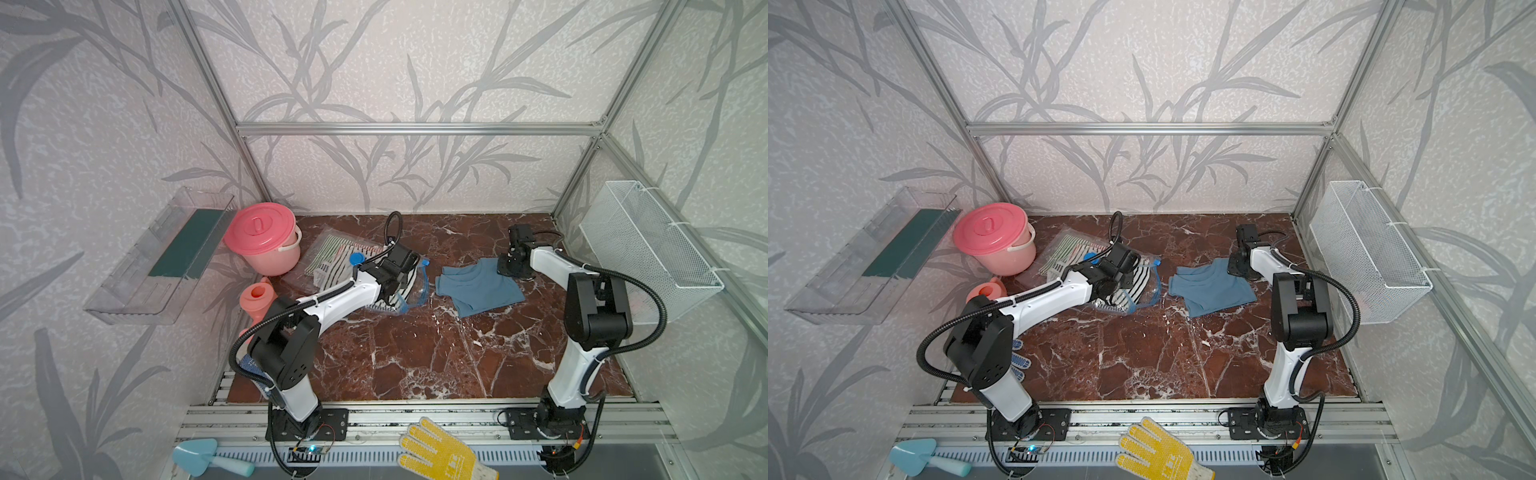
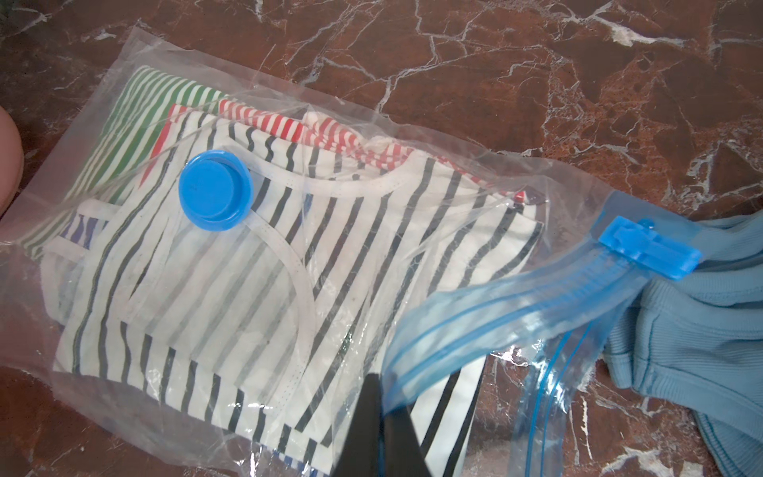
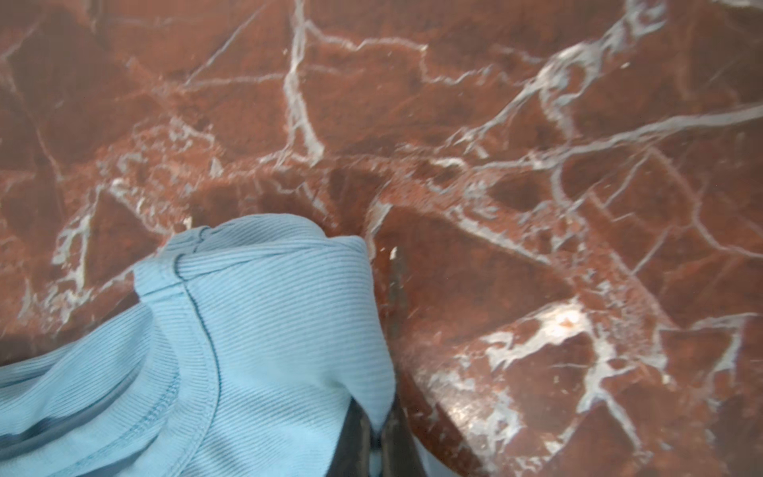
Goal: Take the tank top out of the vacuum bag
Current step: Take out the tank top from the vacuum bag.
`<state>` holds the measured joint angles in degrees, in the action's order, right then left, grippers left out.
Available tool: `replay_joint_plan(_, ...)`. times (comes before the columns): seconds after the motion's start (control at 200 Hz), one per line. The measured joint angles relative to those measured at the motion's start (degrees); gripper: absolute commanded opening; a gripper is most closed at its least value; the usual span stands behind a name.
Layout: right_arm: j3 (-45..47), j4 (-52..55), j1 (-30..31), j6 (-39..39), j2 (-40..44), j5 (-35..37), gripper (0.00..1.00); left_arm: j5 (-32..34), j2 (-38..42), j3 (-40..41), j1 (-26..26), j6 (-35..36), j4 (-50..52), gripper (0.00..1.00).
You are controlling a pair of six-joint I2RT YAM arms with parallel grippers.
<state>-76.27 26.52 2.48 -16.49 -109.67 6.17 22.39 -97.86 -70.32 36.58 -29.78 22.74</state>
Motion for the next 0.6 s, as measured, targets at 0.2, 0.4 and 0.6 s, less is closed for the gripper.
replay_joint_plan(0.2, -2.43, 1.09, -0.98, -0.55, -2.16, 0.9, 0.24, -0.61, 0.0, 0.0, 0.0, 0.2, 0.0, 0.0)
replay_joint_plan(0.4, -0.24, 0.61, -1.03, -0.74, 1.16, 0.83, 0.87, -1.03, 0.04, 0.7, 0.02, 0.48, -0.15, 0.0)
replay_joint_plan(0.6, 8.63, -3.48, -0.39, -1.88, 13.88, -6.25, 0.98, -1.14, 0.59, 3.5, 0.52, 1.95, -1.77, 0.0)
